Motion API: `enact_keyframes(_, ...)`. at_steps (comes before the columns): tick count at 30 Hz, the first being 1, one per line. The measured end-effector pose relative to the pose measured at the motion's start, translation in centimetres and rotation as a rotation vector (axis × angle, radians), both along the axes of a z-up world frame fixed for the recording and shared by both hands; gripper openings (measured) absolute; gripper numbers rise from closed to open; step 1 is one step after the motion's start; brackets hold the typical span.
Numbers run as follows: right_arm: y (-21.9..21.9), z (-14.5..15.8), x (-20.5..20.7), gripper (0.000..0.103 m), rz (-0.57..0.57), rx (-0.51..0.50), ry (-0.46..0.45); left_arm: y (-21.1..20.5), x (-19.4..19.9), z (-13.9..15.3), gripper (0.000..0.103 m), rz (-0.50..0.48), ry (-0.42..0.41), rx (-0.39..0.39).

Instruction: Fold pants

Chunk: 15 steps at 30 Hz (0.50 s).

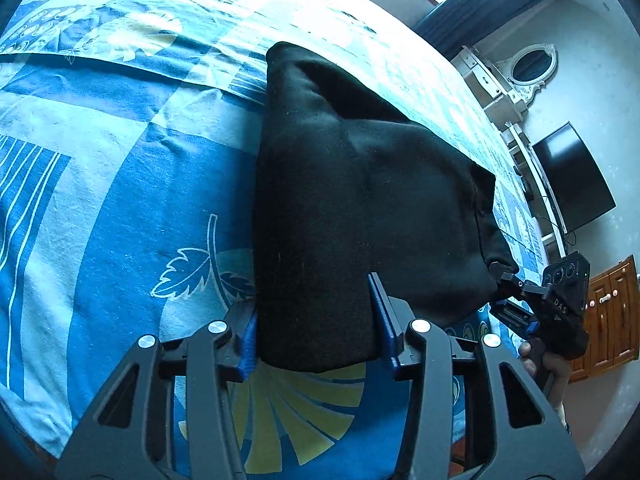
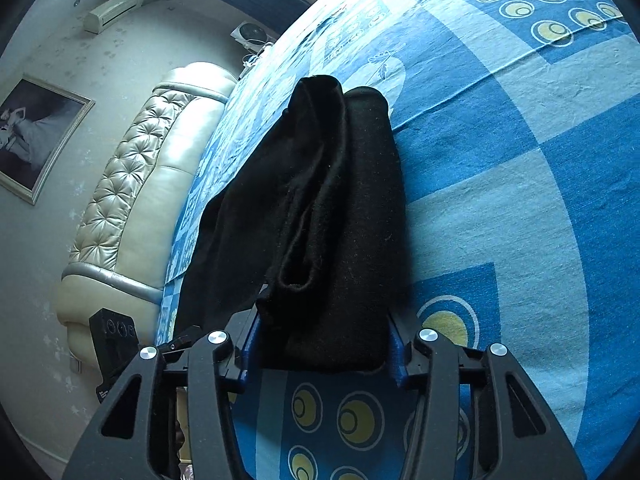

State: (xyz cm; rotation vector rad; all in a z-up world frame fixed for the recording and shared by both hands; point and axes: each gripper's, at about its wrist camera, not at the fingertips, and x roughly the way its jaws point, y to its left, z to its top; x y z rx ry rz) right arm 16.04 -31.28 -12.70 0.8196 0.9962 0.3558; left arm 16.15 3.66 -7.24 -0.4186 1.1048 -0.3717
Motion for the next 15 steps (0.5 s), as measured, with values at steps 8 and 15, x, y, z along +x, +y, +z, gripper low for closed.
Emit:
enact_keyframes(8,0.2,0.0,-0.6,0.048,0.006,0.009,-0.001,0.0,-0.3,0.6,0.045,0.002,-0.022,0.046)
enact_keyframes(15,0.4,-0.1,-1.3,0.047,0.016,0.029,0.004,0.6,-0.8,1.0,0.045,0.008,-0.019,0.051)
